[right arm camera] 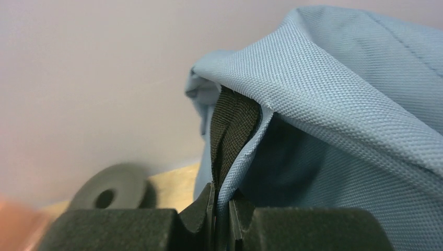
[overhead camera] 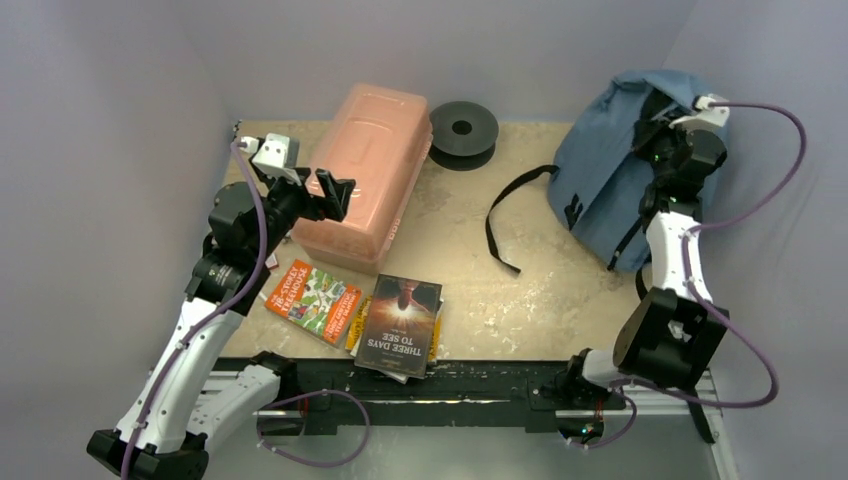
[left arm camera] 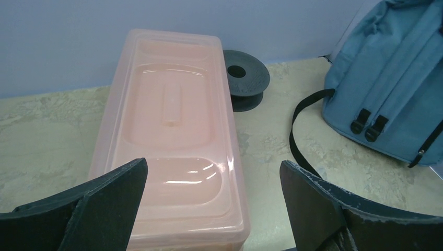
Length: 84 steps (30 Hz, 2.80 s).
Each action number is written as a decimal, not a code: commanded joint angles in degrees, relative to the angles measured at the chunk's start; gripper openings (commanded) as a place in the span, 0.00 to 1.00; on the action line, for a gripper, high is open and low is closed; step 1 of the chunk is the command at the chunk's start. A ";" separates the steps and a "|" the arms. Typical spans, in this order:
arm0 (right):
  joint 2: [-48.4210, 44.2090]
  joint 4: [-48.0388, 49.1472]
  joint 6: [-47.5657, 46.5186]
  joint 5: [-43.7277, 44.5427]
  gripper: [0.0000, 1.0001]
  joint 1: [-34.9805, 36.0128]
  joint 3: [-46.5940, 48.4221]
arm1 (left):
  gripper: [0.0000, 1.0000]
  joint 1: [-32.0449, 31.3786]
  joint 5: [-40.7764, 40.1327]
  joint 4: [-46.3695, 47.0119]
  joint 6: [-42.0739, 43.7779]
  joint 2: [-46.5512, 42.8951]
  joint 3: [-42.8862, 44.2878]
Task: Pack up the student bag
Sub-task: Adjust the student bag at the center of the board.
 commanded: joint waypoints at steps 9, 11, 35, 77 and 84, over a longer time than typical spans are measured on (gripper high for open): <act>3.14 14.13 -4.26 -37.84 0.00 20.47 -1.53 | 0.98 -2.30 2.45 -0.36 0.28 1.24 3.50; -0.32 16.89 1.74 -36.97 0.00 20.97 -8.40 | 0.98 -3.05 3.44 -0.72 -0.23 1.88 3.89; -33.17 -38.16 25.33 31.73 0.71 21.05 -29.39 | 0.95 -21.17 10.46 13.79 -36.84 23.02 -3.31; -9.40 -17.31 20.47 11.35 0.18 8.65 -23.61 | 0.93 -31.97 3.63 6.94 -38.91 18.19 -6.23; -20.73 -23.43 21.37 24.01 0.00 13.05 -6.06 | 0.93 -31.93 0.81 1.29 -35.79 12.90 -4.88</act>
